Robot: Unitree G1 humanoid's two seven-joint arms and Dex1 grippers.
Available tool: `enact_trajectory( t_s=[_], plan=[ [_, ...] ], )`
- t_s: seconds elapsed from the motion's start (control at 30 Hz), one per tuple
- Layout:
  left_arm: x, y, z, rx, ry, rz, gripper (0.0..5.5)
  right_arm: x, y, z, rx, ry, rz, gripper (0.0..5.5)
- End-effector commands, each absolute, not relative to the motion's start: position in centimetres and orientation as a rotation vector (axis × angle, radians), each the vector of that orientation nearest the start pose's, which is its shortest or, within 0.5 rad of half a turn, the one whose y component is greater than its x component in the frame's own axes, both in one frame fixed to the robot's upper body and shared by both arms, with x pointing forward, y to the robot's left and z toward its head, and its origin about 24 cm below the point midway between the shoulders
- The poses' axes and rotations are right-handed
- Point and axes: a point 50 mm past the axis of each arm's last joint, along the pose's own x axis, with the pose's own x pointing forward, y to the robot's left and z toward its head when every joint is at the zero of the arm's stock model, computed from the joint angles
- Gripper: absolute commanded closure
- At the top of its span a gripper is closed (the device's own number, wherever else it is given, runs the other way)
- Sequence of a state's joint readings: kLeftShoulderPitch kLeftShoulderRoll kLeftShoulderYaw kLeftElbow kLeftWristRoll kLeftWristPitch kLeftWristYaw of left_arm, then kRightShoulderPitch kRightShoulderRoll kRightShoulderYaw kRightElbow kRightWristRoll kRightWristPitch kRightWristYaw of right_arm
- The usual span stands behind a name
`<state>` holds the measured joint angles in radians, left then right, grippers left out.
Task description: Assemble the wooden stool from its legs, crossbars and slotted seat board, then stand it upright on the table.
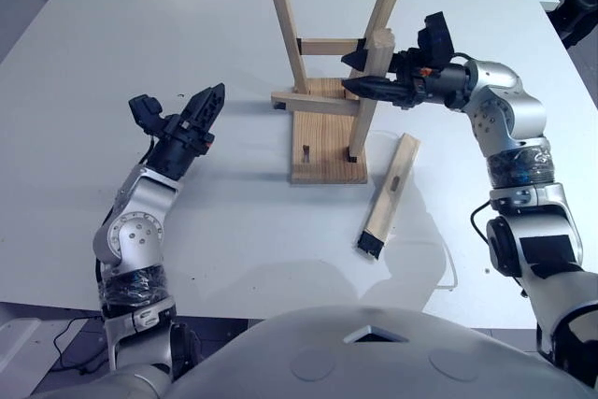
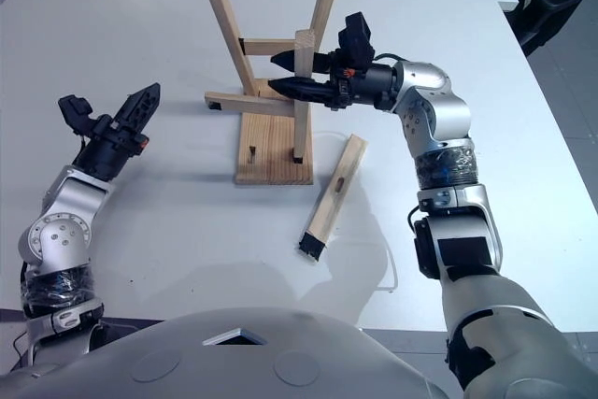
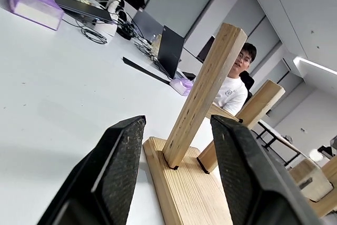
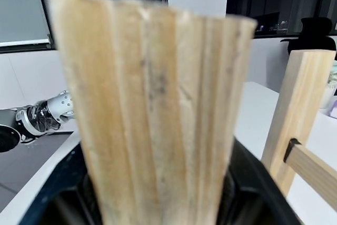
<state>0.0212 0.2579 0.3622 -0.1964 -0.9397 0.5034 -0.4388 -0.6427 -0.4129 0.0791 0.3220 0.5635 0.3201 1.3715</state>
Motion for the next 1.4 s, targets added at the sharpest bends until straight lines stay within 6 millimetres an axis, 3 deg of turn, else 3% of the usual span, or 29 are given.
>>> enact_trajectory(
  t_s=[0.03,0.17,0.27,0.37,0.53,0.73,0.93,1.07,1.23,1.27,1.4],
  plan=[
    [22.0,22.9,8.1,-0.678,-0.015,-0.305,3.22,30.2,-15.4,11.5,0.078,0.168,1.471,3.46],
    [20.2,22.6,7.0,-0.703,0.003,-0.228,3.22,29.3,-16.0,10.5,0.045,0.250,1.472,3.46],
    [20.0,22.3,6.9,-0.718,-0.015,-0.208,3.22,28.9,-16.4,9.3,-0.007,0.319,1.458,3.46],
    [20.5,21.6,6.9,-0.701,-0.017,-0.217,3.22,28.5,-16.6,8.4,-0.075,0.365,1.460,3.46],
    [21.8,20.3,7.5,-0.645,-0.012,-0.300,3.22,27.9,-15.3,7.9,-0.118,0.484,1.547,3.46],
    [22.7,18.8,8.1,-0.557,-0.001,-0.389,3.22,28.3,-14.7,7.0,-0.139,0.574,1.521,3.46],
    [22.9,18.7,7.6,-0.531,0.018,-0.385,3.22,28.4,-15.5,5.5,-0.187,0.682,1.489,3.46],
    [23.6,19.4,7.7,-0.523,0.001,-0.354,3.22,29.8,-14.7,6.6,-0.139,0.597,1.443,3.46],
    [23.7,20.5,6.4,-0.563,0.008,-0.290,3.22,31.2,-14.4,10.5,-0.028,0.339,1.433,3.46],
    [23.6,20.8,5.7,-0.566,0.024,-0.272,3.22,31.5,-14.6,11.1,-0.007,0.309,1.418,3.07],
    [22.9,21.6,4.5,-0.585,0.037,-0.238,3.22,31.5,-15.3,12.3,0.031,0.249,1.389,2.46]
  ],
)
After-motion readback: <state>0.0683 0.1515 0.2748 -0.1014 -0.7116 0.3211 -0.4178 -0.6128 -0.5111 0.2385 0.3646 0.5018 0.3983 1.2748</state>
